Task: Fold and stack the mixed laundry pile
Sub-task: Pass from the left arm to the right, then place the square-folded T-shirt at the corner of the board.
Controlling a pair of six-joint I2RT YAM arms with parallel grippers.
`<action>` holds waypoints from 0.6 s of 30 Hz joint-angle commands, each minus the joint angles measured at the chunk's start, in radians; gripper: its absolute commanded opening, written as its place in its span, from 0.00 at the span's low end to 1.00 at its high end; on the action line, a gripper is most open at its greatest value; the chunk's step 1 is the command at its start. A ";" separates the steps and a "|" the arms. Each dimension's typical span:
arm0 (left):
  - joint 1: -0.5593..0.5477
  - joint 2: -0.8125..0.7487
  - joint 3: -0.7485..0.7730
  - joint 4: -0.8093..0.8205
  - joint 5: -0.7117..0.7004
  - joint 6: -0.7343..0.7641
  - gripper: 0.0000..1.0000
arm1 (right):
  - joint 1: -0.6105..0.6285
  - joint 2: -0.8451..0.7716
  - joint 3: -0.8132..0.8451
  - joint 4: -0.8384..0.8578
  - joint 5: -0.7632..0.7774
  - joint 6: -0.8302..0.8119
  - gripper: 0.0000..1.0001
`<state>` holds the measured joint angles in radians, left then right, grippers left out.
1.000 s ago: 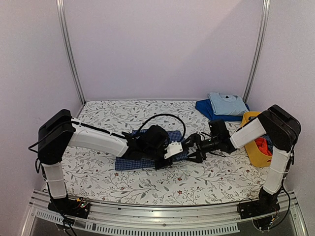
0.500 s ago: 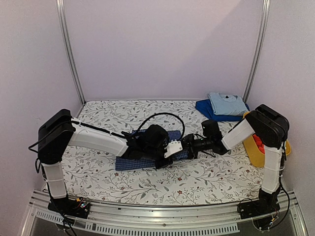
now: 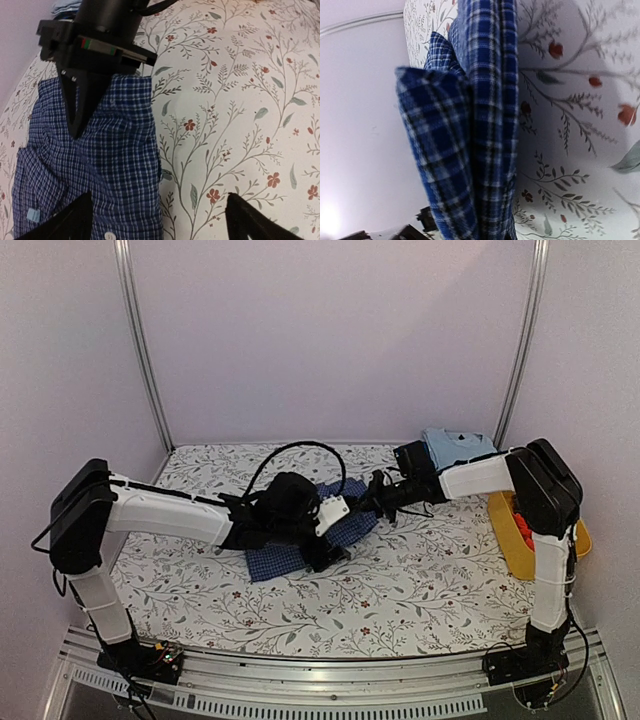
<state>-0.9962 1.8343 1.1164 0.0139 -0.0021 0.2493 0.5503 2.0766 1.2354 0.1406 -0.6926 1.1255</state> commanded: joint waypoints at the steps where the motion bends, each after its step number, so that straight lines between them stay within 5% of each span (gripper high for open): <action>1: 0.098 -0.130 -0.067 -0.006 -0.040 -0.143 0.99 | -0.093 0.034 0.234 -0.449 0.129 -0.473 0.00; 11: 0.203 -0.203 -0.134 -0.067 -0.036 -0.247 1.00 | -0.173 0.309 0.946 -0.934 0.469 -1.015 0.00; 18: 0.206 -0.175 -0.114 -0.066 -0.023 -0.269 1.00 | -0.194 0.313 1.021 -0.958 0.739 -1.171 0.00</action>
<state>-0.7982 1.6333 0.9894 -0.0422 -0.0341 0.0124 0.3595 2.3955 2.2230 -0.7395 -0.1856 0.1238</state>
